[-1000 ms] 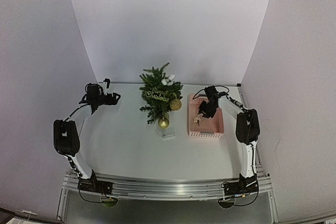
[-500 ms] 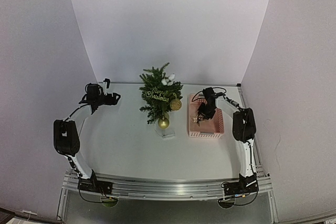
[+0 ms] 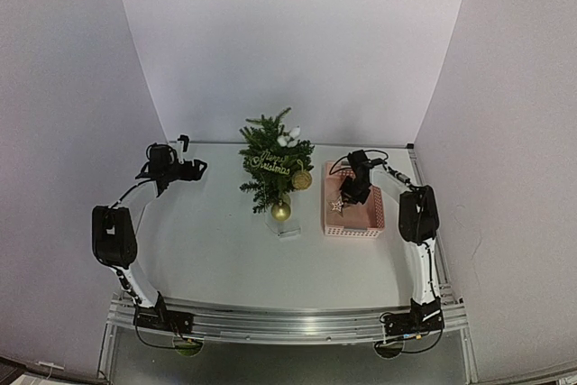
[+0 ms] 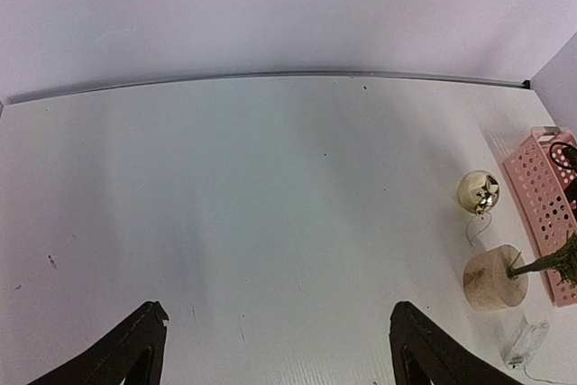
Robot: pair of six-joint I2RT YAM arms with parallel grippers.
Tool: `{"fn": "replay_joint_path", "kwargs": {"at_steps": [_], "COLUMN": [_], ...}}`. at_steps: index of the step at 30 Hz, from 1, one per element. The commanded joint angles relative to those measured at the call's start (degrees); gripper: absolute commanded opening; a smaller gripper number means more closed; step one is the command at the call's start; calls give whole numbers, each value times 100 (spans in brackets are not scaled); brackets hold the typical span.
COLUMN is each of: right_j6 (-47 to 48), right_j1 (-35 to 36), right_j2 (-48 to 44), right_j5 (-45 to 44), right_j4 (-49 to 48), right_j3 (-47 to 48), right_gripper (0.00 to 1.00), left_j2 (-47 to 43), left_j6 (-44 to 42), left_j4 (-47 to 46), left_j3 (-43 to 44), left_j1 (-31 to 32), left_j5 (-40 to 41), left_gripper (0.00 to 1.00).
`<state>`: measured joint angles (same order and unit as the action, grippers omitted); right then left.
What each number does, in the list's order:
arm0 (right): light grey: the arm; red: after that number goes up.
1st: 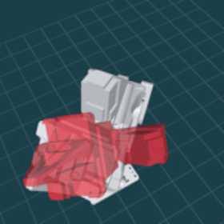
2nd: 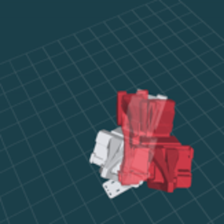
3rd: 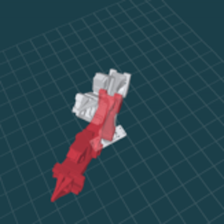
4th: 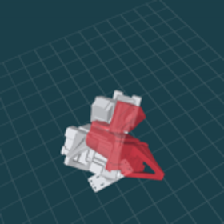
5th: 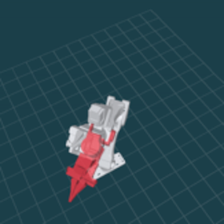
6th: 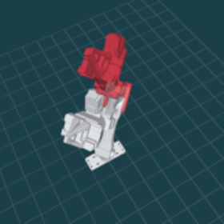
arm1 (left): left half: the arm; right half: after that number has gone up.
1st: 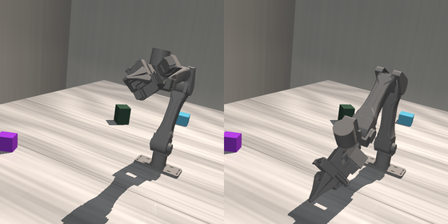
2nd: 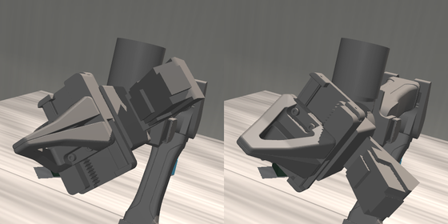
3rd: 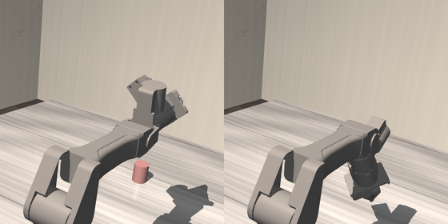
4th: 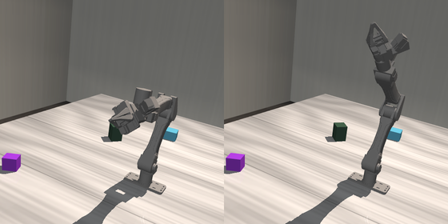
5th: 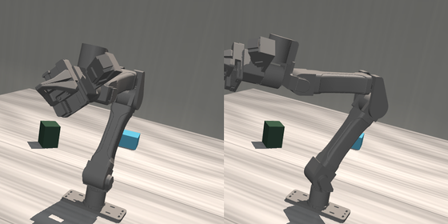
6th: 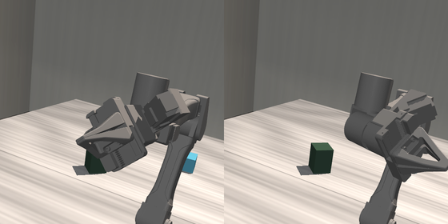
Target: Decorate the small christmas tree
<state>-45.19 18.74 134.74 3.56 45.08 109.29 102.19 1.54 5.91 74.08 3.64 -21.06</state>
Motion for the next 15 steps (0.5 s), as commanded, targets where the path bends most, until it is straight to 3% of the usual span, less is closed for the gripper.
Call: {"fn": "replay_joint_path", "kwargs": {"at_steps": [1, 15], "right_j6": [49, 258], "right_j1": [23, 23], "right_j2": [154, 213], "right_j5": [-103, -198], "right_j4": [113, 178], "right_j3": [216, 343], "right_gripper": [16, 5], "left_j2": [-182, -233], "left_j6": [13, -21], "left_j4": [-223, -258], "left_j3": [-59, -70], "left_j1": [-4, -4], "left_j5": [-65, -72], "left_gripper": [86, 86]}}
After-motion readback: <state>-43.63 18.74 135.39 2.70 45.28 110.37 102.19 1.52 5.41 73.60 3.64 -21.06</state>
